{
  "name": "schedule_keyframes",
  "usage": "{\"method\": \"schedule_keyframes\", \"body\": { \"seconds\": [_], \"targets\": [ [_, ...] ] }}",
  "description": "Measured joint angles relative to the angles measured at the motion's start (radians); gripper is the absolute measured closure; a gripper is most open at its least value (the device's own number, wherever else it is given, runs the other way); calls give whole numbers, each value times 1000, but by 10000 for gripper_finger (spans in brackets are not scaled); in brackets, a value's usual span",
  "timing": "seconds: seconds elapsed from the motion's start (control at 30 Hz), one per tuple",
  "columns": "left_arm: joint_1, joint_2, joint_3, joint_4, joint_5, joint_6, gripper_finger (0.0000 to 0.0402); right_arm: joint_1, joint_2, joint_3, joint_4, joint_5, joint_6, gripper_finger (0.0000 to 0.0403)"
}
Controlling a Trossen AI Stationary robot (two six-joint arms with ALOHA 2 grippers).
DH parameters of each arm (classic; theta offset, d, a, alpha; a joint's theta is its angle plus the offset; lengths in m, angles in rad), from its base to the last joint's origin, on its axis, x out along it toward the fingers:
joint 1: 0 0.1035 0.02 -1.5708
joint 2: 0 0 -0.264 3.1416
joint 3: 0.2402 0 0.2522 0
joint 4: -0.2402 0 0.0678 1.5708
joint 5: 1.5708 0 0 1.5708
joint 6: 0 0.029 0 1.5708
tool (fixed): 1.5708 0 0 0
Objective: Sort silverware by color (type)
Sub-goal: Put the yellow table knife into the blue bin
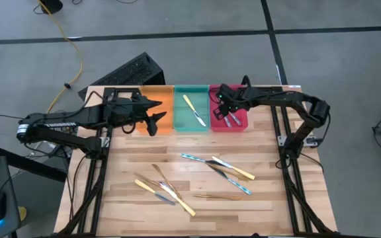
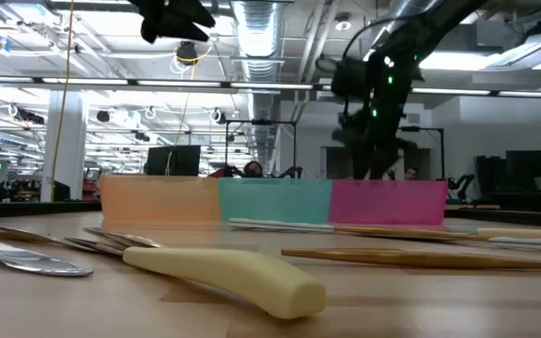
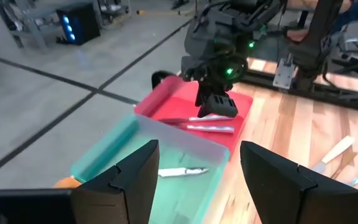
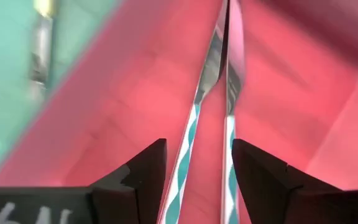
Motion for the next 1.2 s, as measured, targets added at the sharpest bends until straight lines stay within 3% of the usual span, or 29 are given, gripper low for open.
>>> {"method": "schedule_keyframes", "body": {
  "seconds": [0.23,0.4,0.57,0.8,0.9,1.03,1.2],
  "targets": [
    [0,-139,0,-13,-20,52,193,9,-174,62,0,-8,-89,200],
    [0,-257,0,-79,-20,48,193,56,-334,73,-65,-110,-134,200],
    [0,-344,0,-219,-19,14,193,202,-454,73,-222,-120,-83,200],
    [0,-417,-6,-301,-19,-60,193,524,-498,-7,-343,-23,129,200],
    [0,-459,-76,-238,-16,-85,193,659,-495,-80,-332,13,194,200],
    [0,-522,-226,-69,27,-108,193,817,-476,-191,-193,39,257,200],
    [0,-574,-420,225,122,-126,193,968,-459,-314,-35,192,382,200]
  ]
}}
